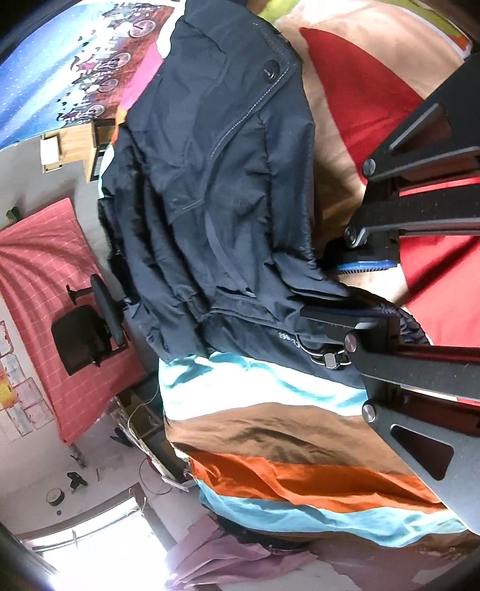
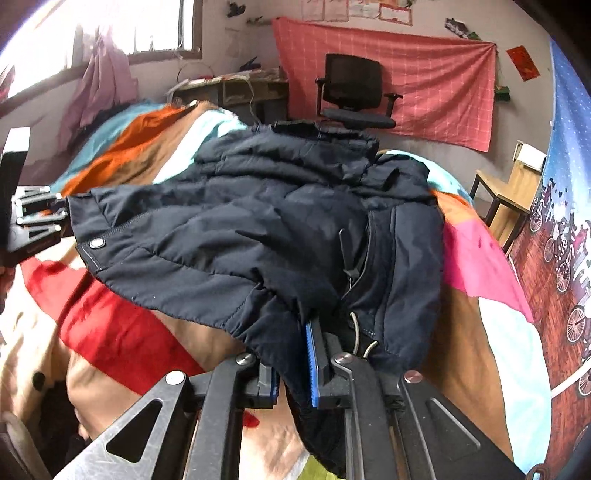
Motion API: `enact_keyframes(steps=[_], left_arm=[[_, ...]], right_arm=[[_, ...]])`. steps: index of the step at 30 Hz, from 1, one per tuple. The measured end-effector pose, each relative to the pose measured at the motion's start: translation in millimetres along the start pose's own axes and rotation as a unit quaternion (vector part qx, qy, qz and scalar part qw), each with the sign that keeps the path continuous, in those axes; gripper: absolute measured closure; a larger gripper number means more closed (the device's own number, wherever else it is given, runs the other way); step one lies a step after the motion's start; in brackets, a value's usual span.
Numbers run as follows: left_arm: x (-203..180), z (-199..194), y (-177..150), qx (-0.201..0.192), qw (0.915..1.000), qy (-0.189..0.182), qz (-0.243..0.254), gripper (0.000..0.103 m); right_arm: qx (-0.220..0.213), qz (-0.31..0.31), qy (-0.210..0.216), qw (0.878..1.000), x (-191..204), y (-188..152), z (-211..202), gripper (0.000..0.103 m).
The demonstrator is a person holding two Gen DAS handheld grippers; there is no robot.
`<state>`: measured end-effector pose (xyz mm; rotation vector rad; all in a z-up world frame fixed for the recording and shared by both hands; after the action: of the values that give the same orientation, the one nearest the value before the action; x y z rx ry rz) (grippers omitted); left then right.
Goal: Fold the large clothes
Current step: 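Grasp the hem with the left tool while the right tool grasps it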
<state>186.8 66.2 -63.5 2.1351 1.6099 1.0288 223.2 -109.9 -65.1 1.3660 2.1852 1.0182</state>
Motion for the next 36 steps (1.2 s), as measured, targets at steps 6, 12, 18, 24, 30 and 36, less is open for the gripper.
enact_keyframes(steps=[6, 12, 18, 24, 30, 36], left_arm=[[13.6, -10.6, 35.9, -0.021, 0.9997, -0.001, -0.01, 0.094], [35.3, -21.0, 98.6, -0.047, 0.9987, 0.003, -0.021, 0.096], [52.6, -18.9, 175.5, -0.103, 0.9942, 0.029, -0.009, 0.098], [77.1, 26.7, 252.7, -0.13, 0.99, 0.046, -0.03, 0.098], [98.8, 87.0, 309.0, -0.123, 0.988, 0.063, -0.068, 0.099], [114.0, 152.2, 349.6, -0.104, 0.9877, 0.07, -0.094, 0.099]], right_arm=[[-0.044, -0.004, -0.002, 0.999, -8.7, 40.5, -16.9, 0.093], [-0.09, -0.011, 0.002, 0.996, -26.9, 94.7, -26.8, 0.093], [-0.122, 0.011, 0.01, 0.992, -60.7, 159.9, -22.2, 0.094], [-0.123, 0.027, 0.006, 0.992, -107.3, 240.1, 17.9, 0.094], [-0.102, 0.042, -0.011, 0.994, -149.2, 300.7, 86.6, 0.094], [-0.073, 0.059, -0.025, 0.995, -178.4, 333.6, 144.4, 0.094]])
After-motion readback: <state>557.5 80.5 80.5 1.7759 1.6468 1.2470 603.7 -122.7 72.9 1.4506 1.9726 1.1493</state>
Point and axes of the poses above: each gripper's, at about its wrist camera, not at the fingertips, and z roughly the way its jaws point, x to its left, y to its top, the point moved 9 cm from there along z, roughly the way its jaws point, and after that the axes turned 3 degrees about x, right-handed, at the moved point
